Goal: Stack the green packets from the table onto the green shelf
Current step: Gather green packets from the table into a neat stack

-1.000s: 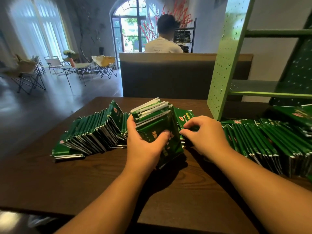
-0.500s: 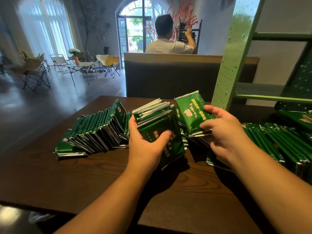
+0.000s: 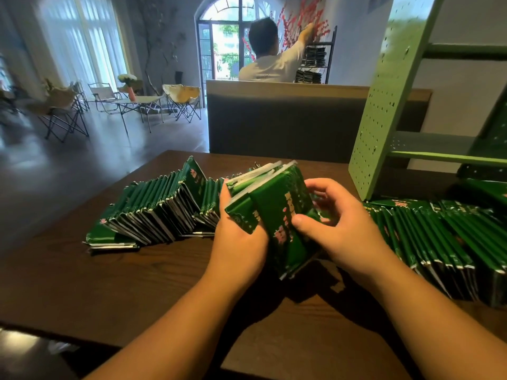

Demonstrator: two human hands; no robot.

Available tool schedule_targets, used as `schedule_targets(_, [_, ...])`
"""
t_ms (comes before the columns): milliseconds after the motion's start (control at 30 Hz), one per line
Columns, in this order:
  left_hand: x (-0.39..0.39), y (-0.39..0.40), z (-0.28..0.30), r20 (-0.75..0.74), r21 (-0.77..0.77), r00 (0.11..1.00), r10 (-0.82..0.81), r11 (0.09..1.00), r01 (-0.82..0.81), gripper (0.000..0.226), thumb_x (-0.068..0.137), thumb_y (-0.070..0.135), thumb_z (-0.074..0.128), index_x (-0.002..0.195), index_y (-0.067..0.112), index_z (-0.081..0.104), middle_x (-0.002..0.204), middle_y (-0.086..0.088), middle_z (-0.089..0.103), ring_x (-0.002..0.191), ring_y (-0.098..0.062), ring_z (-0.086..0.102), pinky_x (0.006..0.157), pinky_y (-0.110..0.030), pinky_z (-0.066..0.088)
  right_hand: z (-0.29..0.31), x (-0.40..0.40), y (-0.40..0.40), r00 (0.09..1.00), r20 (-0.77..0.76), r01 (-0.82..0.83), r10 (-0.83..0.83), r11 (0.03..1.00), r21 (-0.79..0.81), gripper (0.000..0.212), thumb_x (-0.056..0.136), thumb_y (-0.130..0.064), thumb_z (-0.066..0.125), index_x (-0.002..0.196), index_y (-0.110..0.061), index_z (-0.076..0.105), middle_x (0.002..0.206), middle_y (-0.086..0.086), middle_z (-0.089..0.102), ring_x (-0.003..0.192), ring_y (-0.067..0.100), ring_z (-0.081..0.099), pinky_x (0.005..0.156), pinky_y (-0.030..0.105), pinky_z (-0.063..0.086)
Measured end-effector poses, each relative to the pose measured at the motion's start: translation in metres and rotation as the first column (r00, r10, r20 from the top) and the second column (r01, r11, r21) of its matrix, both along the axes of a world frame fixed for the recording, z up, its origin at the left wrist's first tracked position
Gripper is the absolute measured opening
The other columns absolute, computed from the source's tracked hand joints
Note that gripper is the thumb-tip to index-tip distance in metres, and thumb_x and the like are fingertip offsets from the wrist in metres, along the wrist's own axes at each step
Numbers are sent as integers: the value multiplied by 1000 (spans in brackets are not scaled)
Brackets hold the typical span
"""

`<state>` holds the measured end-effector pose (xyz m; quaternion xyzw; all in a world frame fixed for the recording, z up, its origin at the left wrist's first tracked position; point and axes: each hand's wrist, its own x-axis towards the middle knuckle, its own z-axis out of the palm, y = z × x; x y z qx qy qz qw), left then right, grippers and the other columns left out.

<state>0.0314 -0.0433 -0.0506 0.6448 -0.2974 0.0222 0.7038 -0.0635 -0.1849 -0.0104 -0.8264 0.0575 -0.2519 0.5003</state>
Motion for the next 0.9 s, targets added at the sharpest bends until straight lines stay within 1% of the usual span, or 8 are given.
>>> schedule_targets(100, [-11, 3, -4, -49, -7, 971, -235, 972, 235, 97, 84, 73, 59, 157, 18, 28, 135, 2, 66, 126, -19, 63, 103, -48, 53, -13, 0, -4, 964, -49, -241, 263, 934, 262, 84, 73, -28, 78, 145, -41, 37, 133, -7, 62, 120, 13, 65, 91, 38, 59])
schedule_targets(200, [-15, 8, -3, -153, -69, 913, -378, 926, 372, 122, 61, 91, 58, 160, 31, 20, 139, 2, 64, 126, -24, 63, 95, -44, 58, -14, 1, -7, 961, -33, -261, 274, 942, 212, 99, 75, -16, 75, 151, -51, 23, 137, -19, 57, 119, 0, 62, 92, 31, 58])
schedule_targets(267, [-15, 5, 0, -130, -66, 922, -365, 931, 360, 125, 64, 84, 68, 161, 36, 7, 141, 13, 62, 130, -16, 60, 98, -37, 56, -15, 3, -9, 976, -10, -212, 218, 956, 203, 101, 76, -8, 74, 153, -49, 23, 136, -20, 57, 118, -1, 62, 96, 34, 57])
schedule_targets(333, [-14, -1, 0, -45, -7, 956, -289, 957, 289, 115, 77, 56, 76, 161, 34, 0, 142, 16, 60, 132, -10, 57, 105, -33, 51, -17, 5, -9, 986, 25, -165, 164, 960, 226, 102, 70, -8, 71, 154, -43, 25, 136, -16, 59, 119, 2, 62, 101, 37, 55])
schedule_targets(433, [-13, -7, -5, 42, -4, 974, -221, 975, 221, 115, 77, 31, 73, 163, 28, -3, 148, 5, 56, 136, -15, 54, 116, -47, 41, -22, 5, -5, 986, 56, -164, 154, 947, 278, 103, 67, -7, 67, 156, -40, 26, 136, -14, 61, 122, 3, 61, 102, 36, 54])
schedule_targets(533, [-13, -8, -8, 21, -82, 977, -213, 973, 214, 120, 66, 24, 73, 162, 27, 2, 144, 5, 59, 134, -17, 56, 112, -40, 45, -24, 3, -3, 974, 44, -225, 222, 932, 284, 100, 69, -1, 65, 154, -40, 27, 135, -10, 63, 122, 7, 63, 98, 33, 55])
schedule_targets(700, [-16, -6, -9, -99, -137, 932, -349, 932, 334, 119, 56, 11, 67, 154, 43, 7, 128, 21, 68, 125, -11, 62, 91, -20, 53, -26, 1, -5, 960, -56, -252, 273, 936, 245, 102, 73, -8, 75, 150, -49, 21, 136, -10, 61, 121, 10, 64, 103, 41, 54])
schedule_targets(900, [-18, 0, -8, -53, -98, 935, -350, 934, 344, 120, 60, 19, 65, 160, 37, 0, 140, 22, 60, 134, -11, 55, 99, -22, 49, -23, -4, -10, 983, -13, -179, 186, 963, 202, 109, 70, -12, 74, 155, -43, 15, 142, -11, 56, 121, 9, 64, 101, 37, 55])
